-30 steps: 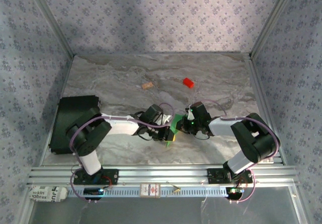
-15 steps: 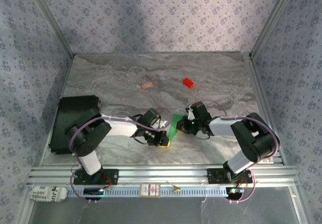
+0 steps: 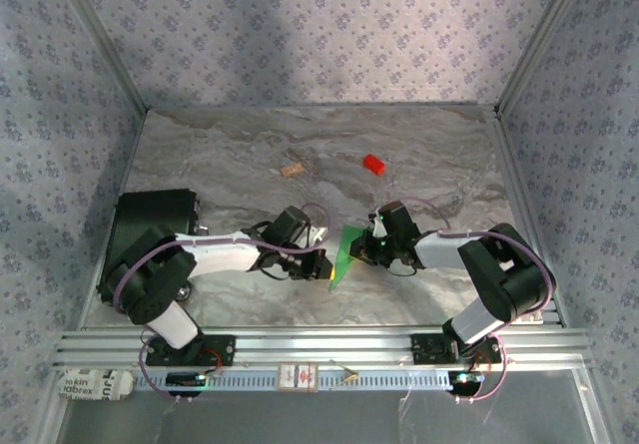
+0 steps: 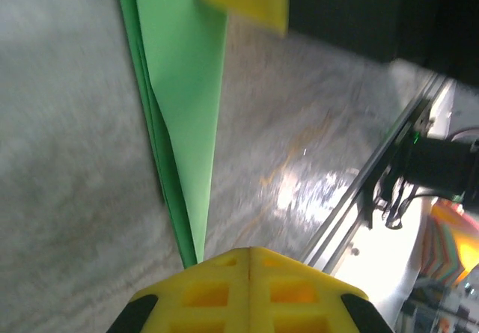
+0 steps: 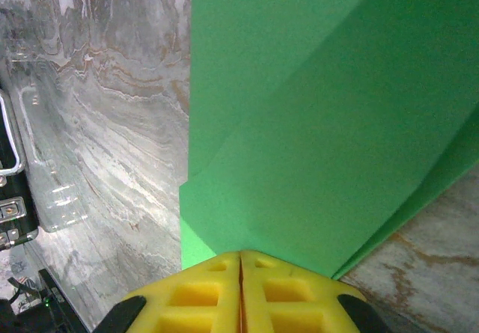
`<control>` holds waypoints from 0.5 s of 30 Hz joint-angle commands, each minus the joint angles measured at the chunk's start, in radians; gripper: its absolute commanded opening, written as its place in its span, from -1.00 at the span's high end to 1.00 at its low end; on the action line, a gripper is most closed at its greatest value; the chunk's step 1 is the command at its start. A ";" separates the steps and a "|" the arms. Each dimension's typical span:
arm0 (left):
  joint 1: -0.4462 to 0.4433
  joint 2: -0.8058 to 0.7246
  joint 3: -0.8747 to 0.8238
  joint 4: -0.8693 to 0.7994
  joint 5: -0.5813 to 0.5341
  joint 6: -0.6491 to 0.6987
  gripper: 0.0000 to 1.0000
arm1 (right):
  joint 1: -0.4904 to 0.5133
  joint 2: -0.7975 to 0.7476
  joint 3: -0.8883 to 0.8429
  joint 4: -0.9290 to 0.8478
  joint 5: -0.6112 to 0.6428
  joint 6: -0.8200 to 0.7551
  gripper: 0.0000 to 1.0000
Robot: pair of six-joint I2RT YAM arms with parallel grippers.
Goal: Fold a paper plane with a square sheet of paper (pick it up from the middle)
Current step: Fold the wing for the fifth time at the center of the table.
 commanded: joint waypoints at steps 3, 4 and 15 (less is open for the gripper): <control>0.030 0.093 0.094 0.129 -0.027 -0.051 0.95 | -0.029 0.030 -0.039 -0.077 0.158 -0.026 0.80; 0.030 0.113 0.115 0.129 -0.021 -0.049 0.94 | -0.029 0.032 -0.038 -0.077 0.157 -0.028 0.80; 0.024 0.236 0.166 0.110 -0.010 -0.039 0.99 | -0.036 0.018 -0.037 -0.063 0.139 -0.024 0.79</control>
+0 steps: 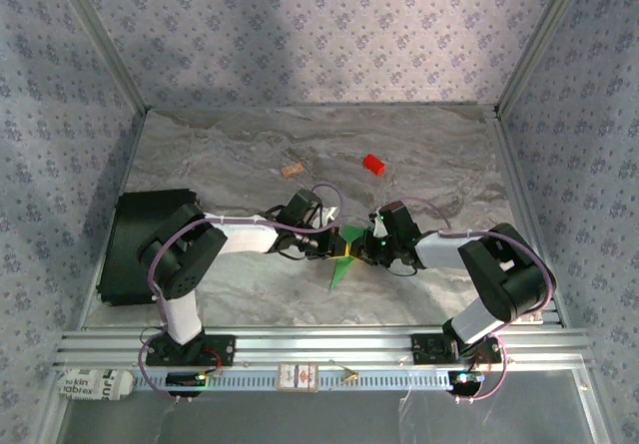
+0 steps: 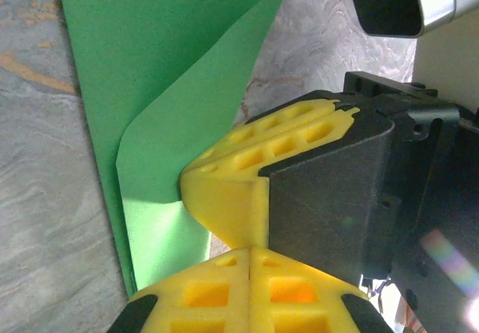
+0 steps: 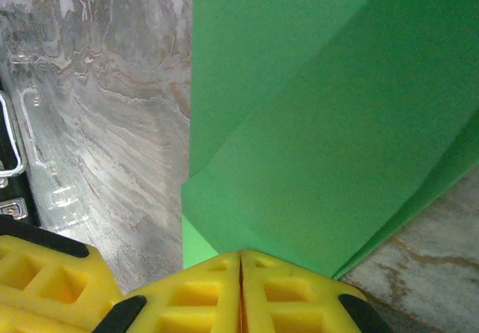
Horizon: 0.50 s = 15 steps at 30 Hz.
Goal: Fold a paper plane with a square sheet of paper (pick it up from the middle)
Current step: Fold the wing for the fifth time at the center of the table.
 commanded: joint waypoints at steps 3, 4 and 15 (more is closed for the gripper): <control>-0.011 0.018 -0.031 0.010 -0.005 -0.002 1.00 | -0.034 0.024 -0.033 -0.063 0.142 -0.022 0.79; -0.012 0.016 -0.034 0.013 0.000 -0.002 1.00 | -0.033 0.026 -0.034 -0.062 0.142 -0.023 0.79; -0.027 -0.049 -0.084 0.030 -0.017 -0.025 1.00 | -0.037 0.020 -0.034 -0.062 0.145 -0.017 0.79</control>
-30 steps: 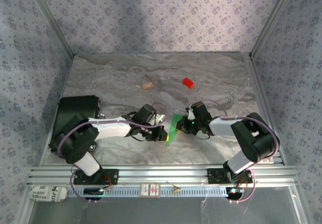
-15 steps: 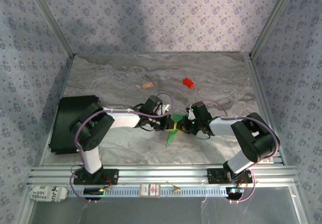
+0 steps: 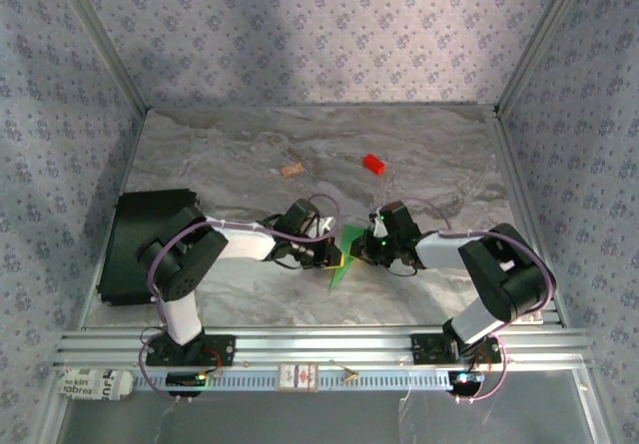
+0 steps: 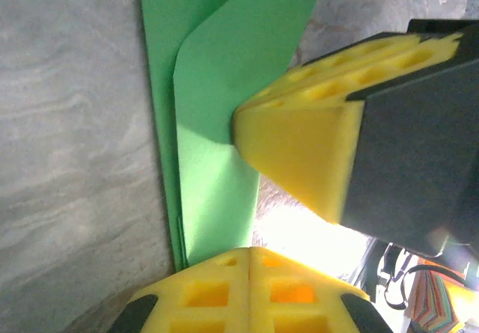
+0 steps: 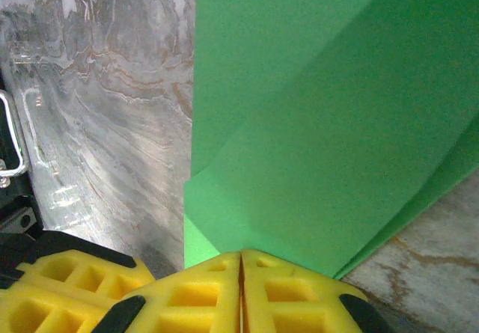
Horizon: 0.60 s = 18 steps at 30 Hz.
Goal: Fold a paper plane with a square sheet of paper (pick it up from the middle)
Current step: Fold the wing for the fifth time at the center of the table.
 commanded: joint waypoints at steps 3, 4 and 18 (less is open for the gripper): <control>-0.014 -0.013 0.014 0.025 0.018 -0.012 1.00 | -0.036 0.018 -0.031 -0.068 0.147 -0.015 0.79; -0.017 -0.007 0.018 0.027 0.020 -0.011 1.00 | -0.034 0.018 -0.032 -0.068 0.145 -0.015 0.79; -0.032 0.090 0.047 -0.147 -0.010 0.073 1.00 | -0.040 -0.005 -0.028 -0.062 0.133 -0.010 0.76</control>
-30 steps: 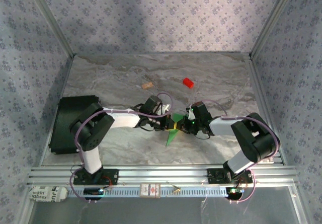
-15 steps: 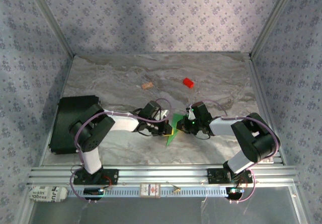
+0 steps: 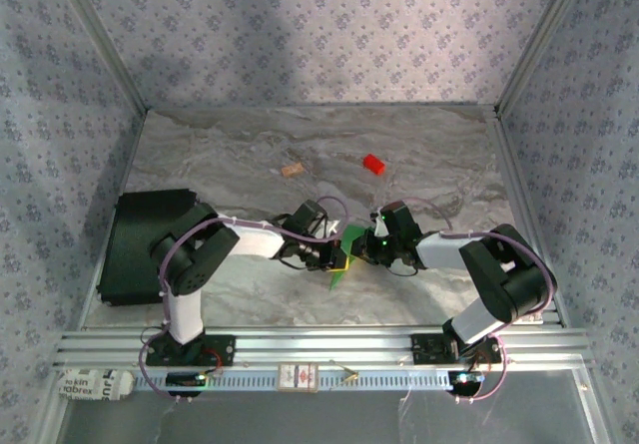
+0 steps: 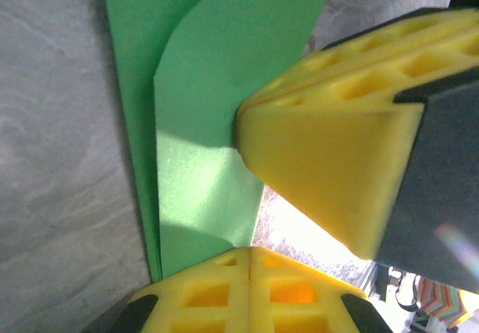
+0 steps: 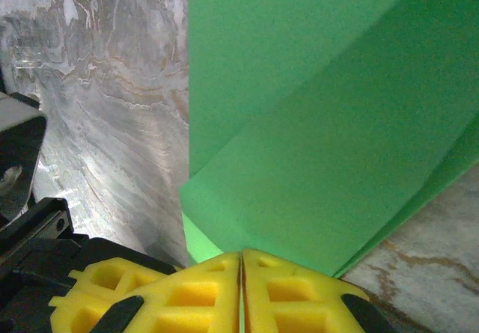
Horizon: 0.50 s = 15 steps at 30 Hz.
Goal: Fold a paper plane with a square sheet of paper (pick it up from the middle)
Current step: Fold the wing for the fifth time at the center of the table.
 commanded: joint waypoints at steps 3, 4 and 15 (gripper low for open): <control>-0.007 0.015 -0.030 -0.130 -0.036 0.063 1.00 | -0.036 -0.020 -0.012 -0.078 0.119 -0.016 0.74; -0.007 0.013 -0.031 -0.139 -0.040 0.071 1.00 | -0.039 -0.034 -0.006 -0.087 0.122 -0.022 0.73; -0.007 0.015 -0.038 -0.115 -0.028 0.070 1.00 | -0.055 -0.153 0.058 -0.137 0.132 -0.030 0.72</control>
